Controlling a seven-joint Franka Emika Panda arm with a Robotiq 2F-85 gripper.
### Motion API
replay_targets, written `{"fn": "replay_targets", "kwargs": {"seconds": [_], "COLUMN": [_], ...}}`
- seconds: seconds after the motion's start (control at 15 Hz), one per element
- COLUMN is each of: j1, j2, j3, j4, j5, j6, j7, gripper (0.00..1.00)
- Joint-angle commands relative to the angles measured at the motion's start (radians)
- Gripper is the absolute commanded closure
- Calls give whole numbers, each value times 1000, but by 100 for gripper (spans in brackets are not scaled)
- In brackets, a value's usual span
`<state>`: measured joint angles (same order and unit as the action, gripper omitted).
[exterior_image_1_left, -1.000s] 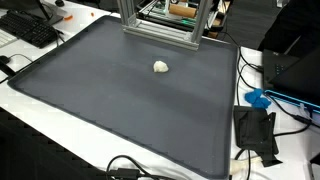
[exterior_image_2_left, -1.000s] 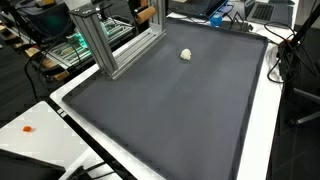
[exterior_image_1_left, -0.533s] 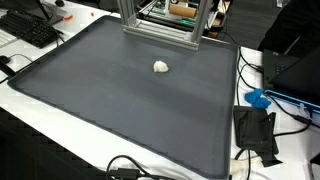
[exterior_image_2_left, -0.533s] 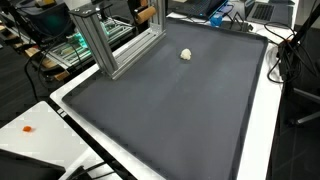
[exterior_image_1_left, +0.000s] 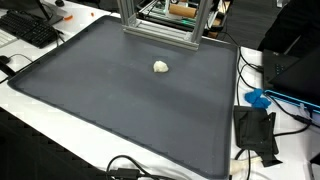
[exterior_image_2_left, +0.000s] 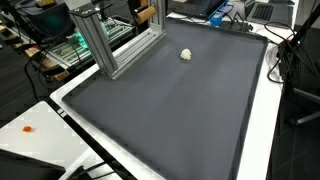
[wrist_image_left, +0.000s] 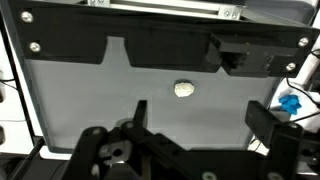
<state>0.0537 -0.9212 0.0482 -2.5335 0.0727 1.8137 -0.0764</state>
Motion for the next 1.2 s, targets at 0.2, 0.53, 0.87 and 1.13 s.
{"fn": "replay_targets", "kwargs": {"seconds": [0.2,0.53,0.87,1.13], "j1": [66,89,113,126], "j2": [36,65,82,84], "j3": [89,109,104,111], "j4": [-75,-129,-144,-151], "j5": [70,79,122,152], "j6": [82,133,140,138], "j7": [102,135,157,164], "gripper": [0,0,0,0]}}
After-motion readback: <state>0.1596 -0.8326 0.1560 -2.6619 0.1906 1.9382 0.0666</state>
